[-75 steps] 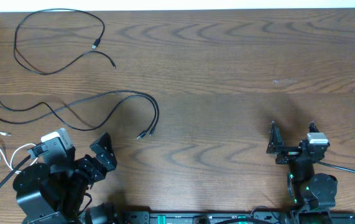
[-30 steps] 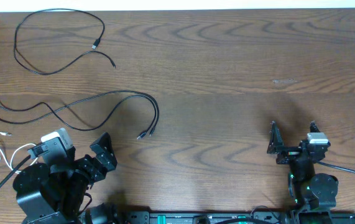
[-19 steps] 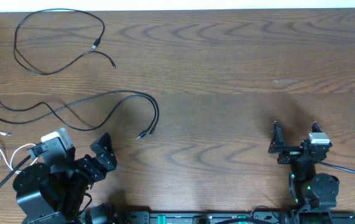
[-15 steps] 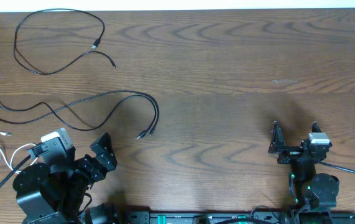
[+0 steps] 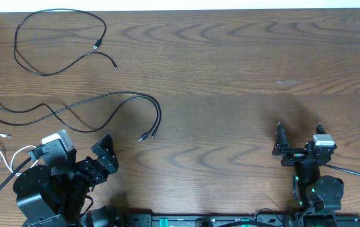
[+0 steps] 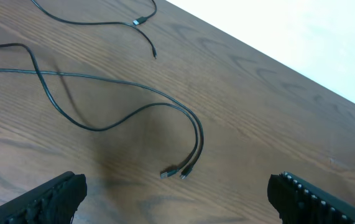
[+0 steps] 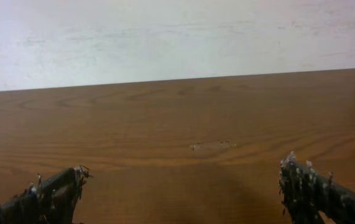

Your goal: Untangle cables

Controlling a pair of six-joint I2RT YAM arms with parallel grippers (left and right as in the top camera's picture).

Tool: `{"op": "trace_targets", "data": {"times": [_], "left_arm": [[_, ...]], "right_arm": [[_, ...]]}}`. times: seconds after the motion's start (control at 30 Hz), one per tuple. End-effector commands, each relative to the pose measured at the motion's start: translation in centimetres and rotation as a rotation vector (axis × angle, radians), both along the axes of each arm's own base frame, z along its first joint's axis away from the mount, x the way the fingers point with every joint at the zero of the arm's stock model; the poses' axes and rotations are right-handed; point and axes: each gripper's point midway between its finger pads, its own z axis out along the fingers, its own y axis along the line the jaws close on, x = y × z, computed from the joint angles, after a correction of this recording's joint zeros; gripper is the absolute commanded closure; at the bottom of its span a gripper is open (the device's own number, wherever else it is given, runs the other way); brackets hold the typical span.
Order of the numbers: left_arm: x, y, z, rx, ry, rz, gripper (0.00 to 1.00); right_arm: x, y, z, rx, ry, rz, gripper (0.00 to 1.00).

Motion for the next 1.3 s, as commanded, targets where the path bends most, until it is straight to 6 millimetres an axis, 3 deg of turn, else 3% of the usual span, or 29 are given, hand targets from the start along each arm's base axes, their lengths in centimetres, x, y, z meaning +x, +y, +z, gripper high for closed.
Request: {"op": "trace_targets", "data": {"times": [0.0,0.43,0.63,1.07,1.27], "left_arm": [[0.0,0.1,0.4,0.019,-0.009,-0.004,0.01],[0.0,-0.1,0.4,0.019,-0.009,-0.01,0.01],[-0.1,-2.2,0.4,0.019,-0.01,-0.13,0.01],[-0.2,-2.1,0.3,0.025,-0.006,-0.126,0.01],[0.0,-3.1,-2.0,0.05,0.034,-0.198,0.01]], "right_arm": [[0.0,-0.1,-0.1,-0.012,0.002,0.001,0.01],[0.0,-0.1,-0.1,-0.012,0.002,0.001,0.01],[0.0,-0.1,-0.1,-0.012,0.002,0.001,0.01],[0.0,-0.1,-0.1,-0.012,0.002,0.001,0.01],[0.0,-0.1,-0.1,-0.012,0.001,0.001,0.01]]}}
